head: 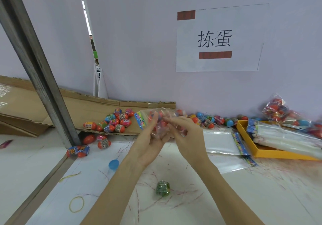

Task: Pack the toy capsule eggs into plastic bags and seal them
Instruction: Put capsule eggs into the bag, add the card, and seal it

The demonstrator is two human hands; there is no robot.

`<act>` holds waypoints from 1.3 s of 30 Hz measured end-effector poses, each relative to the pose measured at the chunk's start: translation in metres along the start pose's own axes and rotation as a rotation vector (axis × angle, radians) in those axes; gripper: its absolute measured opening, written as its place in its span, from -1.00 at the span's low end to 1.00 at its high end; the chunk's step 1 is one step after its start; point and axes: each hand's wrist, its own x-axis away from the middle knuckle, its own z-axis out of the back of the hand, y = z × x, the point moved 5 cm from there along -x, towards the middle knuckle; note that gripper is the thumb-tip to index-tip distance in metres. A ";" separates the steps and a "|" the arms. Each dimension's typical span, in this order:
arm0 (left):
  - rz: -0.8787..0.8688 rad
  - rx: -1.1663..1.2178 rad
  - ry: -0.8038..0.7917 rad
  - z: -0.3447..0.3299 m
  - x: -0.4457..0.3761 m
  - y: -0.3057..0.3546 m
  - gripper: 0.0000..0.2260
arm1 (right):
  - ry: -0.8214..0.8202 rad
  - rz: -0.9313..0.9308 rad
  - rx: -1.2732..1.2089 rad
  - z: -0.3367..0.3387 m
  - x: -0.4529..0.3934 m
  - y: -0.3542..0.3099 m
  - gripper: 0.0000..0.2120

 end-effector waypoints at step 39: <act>-0.371 -1.177 0.118 0.030 -0.004 0.023 -0.72 | 0.172 -0.098 0.347 0.038 -0.009 0.038 -0.77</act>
